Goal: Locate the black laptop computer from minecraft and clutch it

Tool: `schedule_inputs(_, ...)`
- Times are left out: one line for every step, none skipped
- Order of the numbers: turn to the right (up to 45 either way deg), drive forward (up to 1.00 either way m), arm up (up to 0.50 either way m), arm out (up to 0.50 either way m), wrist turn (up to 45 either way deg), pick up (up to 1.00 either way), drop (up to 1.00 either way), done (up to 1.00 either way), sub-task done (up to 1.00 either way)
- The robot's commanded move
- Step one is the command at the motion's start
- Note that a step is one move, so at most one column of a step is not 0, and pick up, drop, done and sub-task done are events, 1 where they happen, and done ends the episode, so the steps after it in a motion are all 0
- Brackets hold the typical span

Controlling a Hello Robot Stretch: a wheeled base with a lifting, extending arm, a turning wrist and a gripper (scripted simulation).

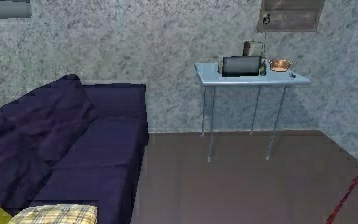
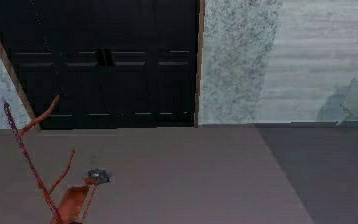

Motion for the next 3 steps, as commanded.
schedule_inputs(0.0, 0.95, 0.00, 0.00, 0.0, 0.00, 0.00, 0.00, 0.00)
schedule_inputs(-45.0, 0.00, 0.00, 0.00, 0.0, 0.00, 0.00, 0.00, 0.00)
schedule_inputs(-12.0, 0.00, 0.00, 0.00, 0.0, 0.00, 0.00, 0.00, 0.00)
